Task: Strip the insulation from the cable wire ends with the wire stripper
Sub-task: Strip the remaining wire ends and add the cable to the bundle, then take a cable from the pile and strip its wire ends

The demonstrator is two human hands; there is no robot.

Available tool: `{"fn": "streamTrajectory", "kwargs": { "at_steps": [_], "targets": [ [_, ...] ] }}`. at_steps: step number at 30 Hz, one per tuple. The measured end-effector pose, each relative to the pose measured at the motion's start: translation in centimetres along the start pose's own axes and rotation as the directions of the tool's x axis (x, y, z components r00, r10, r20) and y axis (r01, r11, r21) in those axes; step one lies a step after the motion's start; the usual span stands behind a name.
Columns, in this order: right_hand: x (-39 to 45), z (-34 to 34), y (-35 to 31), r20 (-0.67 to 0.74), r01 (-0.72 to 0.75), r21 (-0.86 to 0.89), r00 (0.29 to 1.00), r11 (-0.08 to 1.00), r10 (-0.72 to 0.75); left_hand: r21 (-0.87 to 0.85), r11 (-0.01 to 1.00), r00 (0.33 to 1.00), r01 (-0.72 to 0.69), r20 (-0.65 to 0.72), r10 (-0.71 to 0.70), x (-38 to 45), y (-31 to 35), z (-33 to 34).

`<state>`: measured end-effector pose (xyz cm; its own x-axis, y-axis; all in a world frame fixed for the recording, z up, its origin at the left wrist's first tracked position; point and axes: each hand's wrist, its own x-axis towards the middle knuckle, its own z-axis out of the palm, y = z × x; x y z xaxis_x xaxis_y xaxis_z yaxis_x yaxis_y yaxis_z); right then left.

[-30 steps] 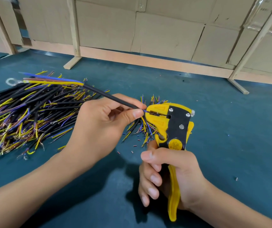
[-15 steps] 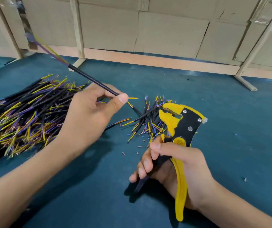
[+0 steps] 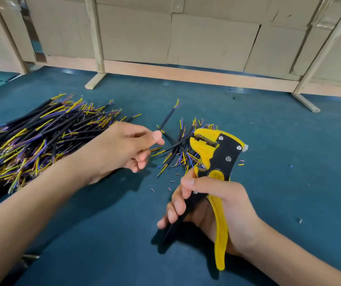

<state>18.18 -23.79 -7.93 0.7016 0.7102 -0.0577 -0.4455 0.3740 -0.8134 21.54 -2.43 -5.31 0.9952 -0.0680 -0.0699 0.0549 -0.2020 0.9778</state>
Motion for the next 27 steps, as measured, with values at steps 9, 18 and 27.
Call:
{"fn": "streamTrajectory", "kwargs": {
  "at_steps": [9,18,27],
  "targets": [
    [-0.3,0.0,0.2,0.011,0.008,-0.015,1.0,1.0,-0.008,0.925,0.377,0.974,0.056,-0.134,0.184,2.1,1.2,2.4],
    [-0.3,-0.1,0.1,0.015,0.005,0.025,1.0,1.0,-0.005,0.917,0.377,0.989,0.128,-0.144,0.014,-0.1,-0.1,-0.5],
    [-0.4,-0.1,0.1,-0.002,0.031,0.074,1.0,0.997,-0.031,-0.363,0.932,0.993,0.029,0.119,0.015,-1.5,3.4,0.6]
  ]
}}
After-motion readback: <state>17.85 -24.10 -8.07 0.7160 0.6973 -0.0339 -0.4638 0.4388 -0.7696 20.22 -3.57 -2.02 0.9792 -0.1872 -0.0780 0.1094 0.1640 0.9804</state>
